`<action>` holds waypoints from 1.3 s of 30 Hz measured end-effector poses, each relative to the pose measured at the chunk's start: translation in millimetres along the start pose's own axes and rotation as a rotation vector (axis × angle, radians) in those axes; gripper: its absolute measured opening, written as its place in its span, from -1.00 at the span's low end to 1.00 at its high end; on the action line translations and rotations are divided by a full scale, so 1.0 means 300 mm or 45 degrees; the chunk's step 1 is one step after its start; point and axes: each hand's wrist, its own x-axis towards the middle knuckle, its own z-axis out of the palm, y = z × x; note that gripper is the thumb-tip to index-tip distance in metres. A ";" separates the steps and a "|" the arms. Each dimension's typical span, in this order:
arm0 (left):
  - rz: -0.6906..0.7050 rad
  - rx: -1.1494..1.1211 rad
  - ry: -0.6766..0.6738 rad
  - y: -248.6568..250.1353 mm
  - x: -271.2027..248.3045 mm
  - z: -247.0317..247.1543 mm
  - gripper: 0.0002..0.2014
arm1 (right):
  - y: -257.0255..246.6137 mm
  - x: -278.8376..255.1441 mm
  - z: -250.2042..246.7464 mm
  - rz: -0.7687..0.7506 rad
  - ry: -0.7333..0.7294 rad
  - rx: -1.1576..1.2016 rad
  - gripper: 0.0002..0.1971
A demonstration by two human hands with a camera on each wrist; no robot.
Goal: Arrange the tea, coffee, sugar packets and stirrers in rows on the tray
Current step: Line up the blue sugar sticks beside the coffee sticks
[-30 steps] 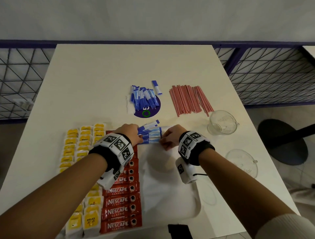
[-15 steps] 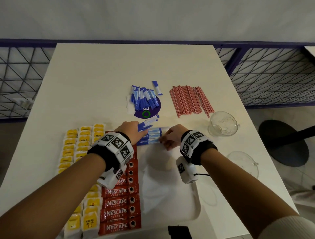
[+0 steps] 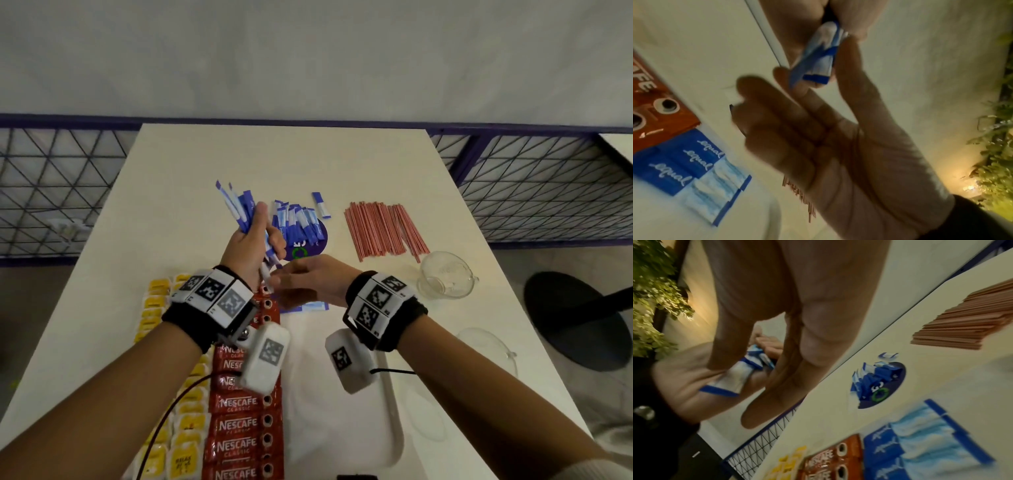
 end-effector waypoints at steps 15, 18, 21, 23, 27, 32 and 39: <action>-0.124 0.066 0.087 0.008 0.010 -0.153 -0.82 | 0.054 -0.034 -0.003 0.141 0.106 -0.255 -0.85; -0.238 0.361 -0.038 -0.010 -0.016 -0.180 -0.82 | 0.069 -0.060 -0.043 0.106 0.178 -0.201 -0.84; -0.417 0.613 -0.201 -0.018 -0.065 -0.172 -0.71 | 0.078 -0.071 -0.071 0.061 0.256 -0.176 -0.82; -0.500 0.704 -0.285 -0.026 -0.093 -0.150 -0.64 | 0.082 -0.072 -0.082 0.036 0.278 -0.174 -0.80; -0.607 0.662 -0.319 -0.037 -0.119 -0.101 -0.61 | 0.092 -0.066 -0.091 -0.037 0.280 -0.157 -0.77; -0.914 0.526 -0.383 -0.041 -0.119 -0.087 -0.71 | 0.109 -0.059 -0.103 -0.140 0.318 -0.214 -0.77; -0.722 0.642 -0.310 -0.076 -0.128 -0.091 -0.81 | 0.141 -0.040 -0.127 -0.106 0.265 -0.215 -0.78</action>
